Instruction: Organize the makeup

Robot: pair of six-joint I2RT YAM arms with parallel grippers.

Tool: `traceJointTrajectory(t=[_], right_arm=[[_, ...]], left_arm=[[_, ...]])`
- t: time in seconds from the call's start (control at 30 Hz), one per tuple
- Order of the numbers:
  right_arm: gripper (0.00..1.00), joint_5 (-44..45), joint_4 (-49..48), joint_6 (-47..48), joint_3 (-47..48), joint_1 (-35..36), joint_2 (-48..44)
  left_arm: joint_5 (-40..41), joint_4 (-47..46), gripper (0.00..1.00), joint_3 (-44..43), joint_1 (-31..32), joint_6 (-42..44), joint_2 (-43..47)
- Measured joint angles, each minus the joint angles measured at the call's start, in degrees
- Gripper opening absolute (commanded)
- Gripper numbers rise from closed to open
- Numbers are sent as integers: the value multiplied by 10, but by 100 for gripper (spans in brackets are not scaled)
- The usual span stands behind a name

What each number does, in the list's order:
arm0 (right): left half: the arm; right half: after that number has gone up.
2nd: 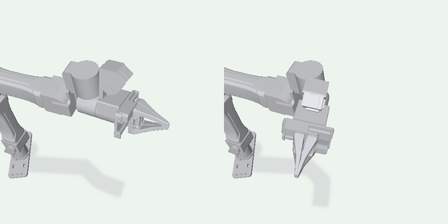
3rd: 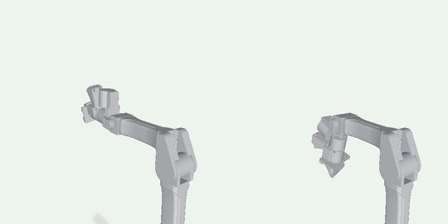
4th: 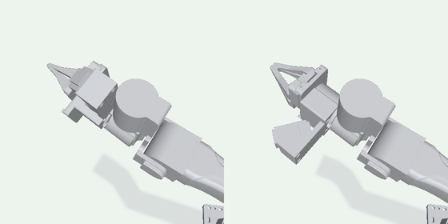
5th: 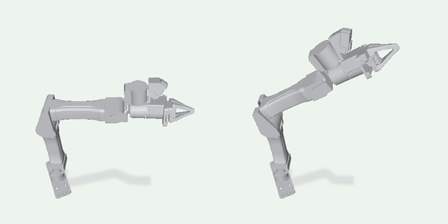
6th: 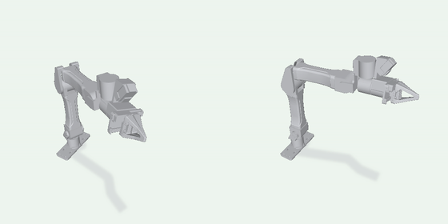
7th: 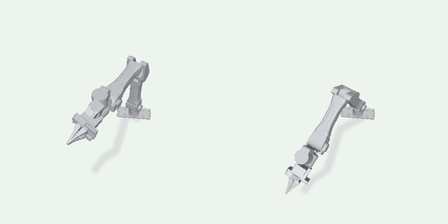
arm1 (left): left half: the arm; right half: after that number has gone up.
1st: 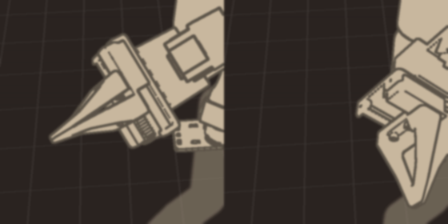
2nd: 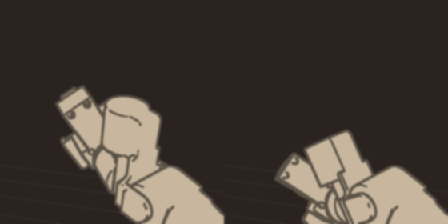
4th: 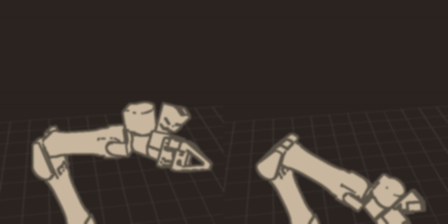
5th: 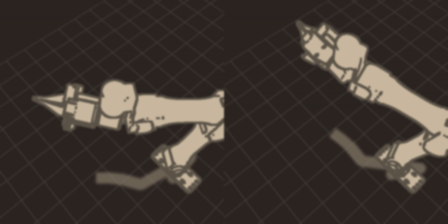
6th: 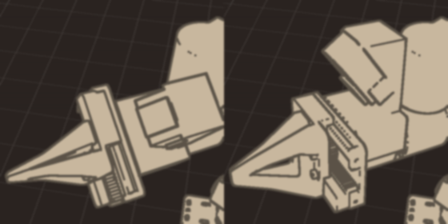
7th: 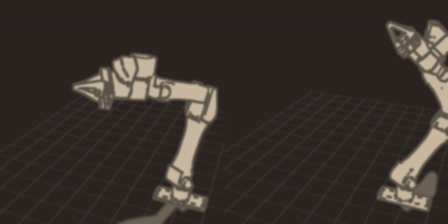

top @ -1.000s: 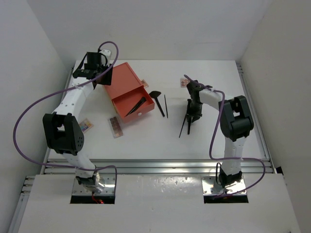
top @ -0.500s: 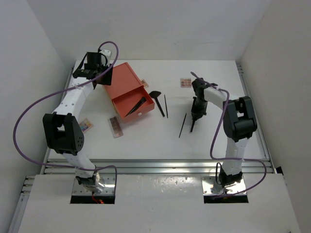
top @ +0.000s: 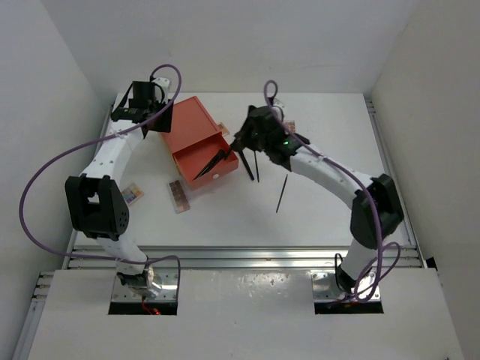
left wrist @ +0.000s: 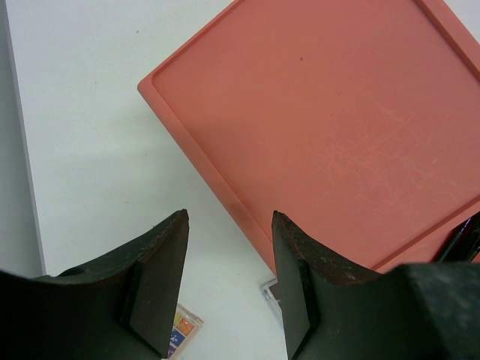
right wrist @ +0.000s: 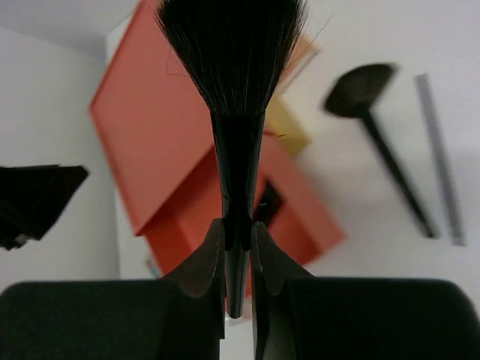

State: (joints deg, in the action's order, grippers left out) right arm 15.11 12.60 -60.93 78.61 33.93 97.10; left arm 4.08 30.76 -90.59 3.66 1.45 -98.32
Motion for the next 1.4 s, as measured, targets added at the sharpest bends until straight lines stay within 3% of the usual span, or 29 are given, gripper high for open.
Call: traceJointTrajectory(t=[0.27,0.57,0.67,0.73,0.8,0.83,1.0,1.17,1.4], right_arm=[[0,40,-61,-77,127,119,145],[1,63,-30,-130,155,133,192],[13,64,-18,-144,155,132,192],[26,63,-14,-152,155,132,195],[32,58,-14,-157,156,132,202],[39,54,-13,-157,158,132,207],[48,36,-7,-154,164,132,228],[48,23,-14,-96,175,132,228],[54,-19,-13,94,185,127,189]], left_arm=[[0,0,54,22,0,0,26],[-2,-3,54,29,0,0,36],[-3,-3,54,29,0,0,36],[-3,-3,54,30,0,-2,36],[-3,-3,54,30,0,-2,36],[-3,-3,54,30,0,-2,36],[-3,-3,54,30,0,-2,36],[-4,-4,54,30,0,-2,36],[-4,-1,55,21,0,-2,26]])
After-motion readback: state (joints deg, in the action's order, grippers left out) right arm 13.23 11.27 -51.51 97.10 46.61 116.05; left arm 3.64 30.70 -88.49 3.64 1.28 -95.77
